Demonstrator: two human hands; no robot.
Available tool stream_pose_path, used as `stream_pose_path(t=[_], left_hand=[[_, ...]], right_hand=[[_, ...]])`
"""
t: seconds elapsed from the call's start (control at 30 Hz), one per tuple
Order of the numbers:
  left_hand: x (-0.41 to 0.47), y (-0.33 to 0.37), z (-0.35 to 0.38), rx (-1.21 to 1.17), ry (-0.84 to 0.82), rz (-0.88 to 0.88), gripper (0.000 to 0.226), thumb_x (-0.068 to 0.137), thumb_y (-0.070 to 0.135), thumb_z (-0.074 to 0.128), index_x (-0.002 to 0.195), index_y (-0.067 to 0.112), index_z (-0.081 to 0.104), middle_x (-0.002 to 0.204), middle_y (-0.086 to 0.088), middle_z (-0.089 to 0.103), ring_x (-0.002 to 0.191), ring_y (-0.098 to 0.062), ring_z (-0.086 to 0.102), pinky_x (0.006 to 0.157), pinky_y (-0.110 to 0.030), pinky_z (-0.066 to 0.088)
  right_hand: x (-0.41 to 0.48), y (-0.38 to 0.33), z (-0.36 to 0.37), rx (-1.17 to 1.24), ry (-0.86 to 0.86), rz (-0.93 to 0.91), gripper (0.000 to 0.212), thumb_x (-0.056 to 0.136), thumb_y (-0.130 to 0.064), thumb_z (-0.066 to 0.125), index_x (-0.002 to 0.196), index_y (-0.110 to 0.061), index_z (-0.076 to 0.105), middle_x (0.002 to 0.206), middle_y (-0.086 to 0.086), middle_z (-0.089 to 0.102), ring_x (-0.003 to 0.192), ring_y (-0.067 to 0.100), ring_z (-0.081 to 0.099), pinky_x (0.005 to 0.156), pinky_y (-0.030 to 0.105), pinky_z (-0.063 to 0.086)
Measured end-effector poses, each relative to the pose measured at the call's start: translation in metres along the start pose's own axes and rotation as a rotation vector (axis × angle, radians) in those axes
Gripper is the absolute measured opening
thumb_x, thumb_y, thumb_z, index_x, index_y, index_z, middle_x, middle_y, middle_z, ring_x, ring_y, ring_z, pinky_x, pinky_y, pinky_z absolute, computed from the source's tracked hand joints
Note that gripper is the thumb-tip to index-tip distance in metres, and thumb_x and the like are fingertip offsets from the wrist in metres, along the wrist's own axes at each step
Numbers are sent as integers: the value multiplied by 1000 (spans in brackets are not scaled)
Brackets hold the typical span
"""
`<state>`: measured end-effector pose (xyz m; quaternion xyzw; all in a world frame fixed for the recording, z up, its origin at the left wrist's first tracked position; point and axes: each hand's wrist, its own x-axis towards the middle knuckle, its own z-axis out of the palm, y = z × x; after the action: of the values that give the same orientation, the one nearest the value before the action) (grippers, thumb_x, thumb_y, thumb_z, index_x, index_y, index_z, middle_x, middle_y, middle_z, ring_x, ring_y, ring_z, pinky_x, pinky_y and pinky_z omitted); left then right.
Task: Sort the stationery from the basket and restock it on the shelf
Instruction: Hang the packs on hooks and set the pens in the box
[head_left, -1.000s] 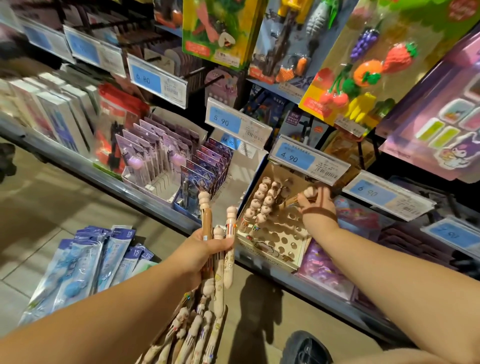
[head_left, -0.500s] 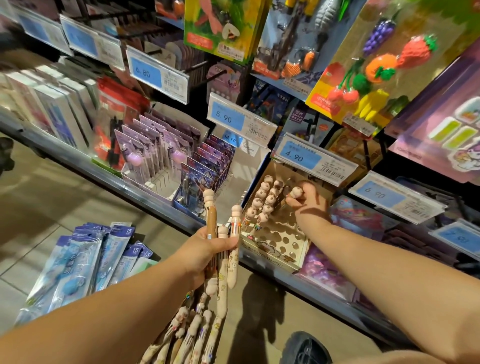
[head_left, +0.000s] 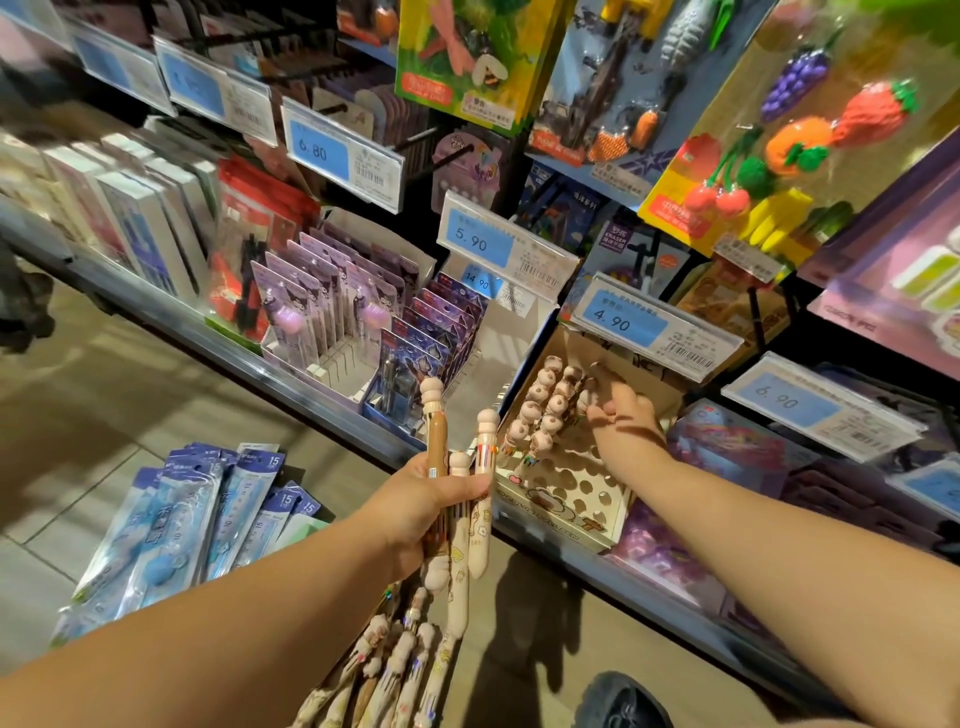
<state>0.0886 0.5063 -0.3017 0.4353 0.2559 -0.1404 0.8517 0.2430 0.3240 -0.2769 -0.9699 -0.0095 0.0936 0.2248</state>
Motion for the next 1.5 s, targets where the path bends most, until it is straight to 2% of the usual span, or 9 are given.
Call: stream_pose_path(t=[0.17, 0.33, 0.47, 0.63, 0.73, 0.87, 0.97, 1.23, 1.5], left_hand=[[-1, 0, 3, -1, -43, -8, 30, 75, 3, 74, 95, 11, 53, 71, -10, 66, 64, -23, 65, 65, -36, 55], [-4, -4, 10, 32, -82, -21, 31, 78, 0, 73, 98, 10, 51, 69, -7, 67, 60, -19, 66, 57, -31, 54], [-7, -10, 16, 96, -127, -8, 25, 80, -3, 71, 94, 11, 56, 70, -5, 68, 62, -18, 67, 62, -31, 54], [-13, -14, 22, 187, -188, -11, 23, 79, -1, 75, 96, 9, 62, 76, -5, 70, 68, -16, 68, 64, -28, 54], [-15, -18, 24, 127, -132, -27, 19, 82, -5, 70, 87, 10, 59, 70, -4, 68, 64, -17, 67, 62, -27, 54], [-16, -23, 22, 76, -19, -35, 25, 84, -2, 69, 93, 12, 50, 71, -5, 64, 69, -18, 65, 67, -31, 52], [-14, -25, 22, 34, -3, -49, 24, 85, 4, 71, 92, 15, 50, 75, -6, 61, 72, -19, 62, 69, -33, 51], [-8, -21, 23, -92, 2, -93, 17, 90, 10, 66, 99, 10, 52, 79, -11, 66, 68, -19, 65, 67, -32, 56], [-6, -12, 17, -161, 18, -151, 36, 92, 8, 61, 125, 5, 47, 85, -13, 69, 66, -20, 67, 64, -33, 59]], right_hand=[[-34, -5, -5, 344, -137, -170, 6, 96, -32, 55, 94, -32, 61, 97, -5, 60, 85, 9, 56, 76, 25, 48], [-54, -17, -8, 480, -488, -246, 13, 95, -28, 57, 106, -32, 62, 87, -5, 67, 71, 8, 62, 61, 22, 46], [-62, -20, -9, 516, -567, -208, 25, 92, -21, 63, 116, -23, 59, 86, -6, 68, 65, 3, 63, 55, 17, 45], [-64, -13, -11, 522, -653, -190, 12, 92, -15, 62, 102, -22, 62, 75, -6, 67, 61, 5, 60, 52, 18, 44], [-59, -7, -21, 660, -551, -122, 11, 92, -4, 58, 96, -13, 63, 72, 0, 65, 54, 8, 56, 45, 17, 41], [-41, 8, -41, 798, -166, 4, 14, 91, -3, 60, 87, -16, 61, 70, 3, 61, 53, 10, 51, 45, 18, 41], [-31, 16, -42, 773, 33, 18, 21, 88, -5, 65, 87, -24, 57, 82, 0, 64, 73, 15, 59, 71, 27, 52], [-24, 10, -22, 359, 165, -108, 23, 83, -7, 71, 87, -22, 54, 79, -8, 54, 80, 14, 52, 58, 5, 36], [-14, -4, -26, -53, 148, -143, 16, 88, -26, 64, 103, -21, 61, 101, 2, 62, 97, 25, 57, 79, 28, 43]])
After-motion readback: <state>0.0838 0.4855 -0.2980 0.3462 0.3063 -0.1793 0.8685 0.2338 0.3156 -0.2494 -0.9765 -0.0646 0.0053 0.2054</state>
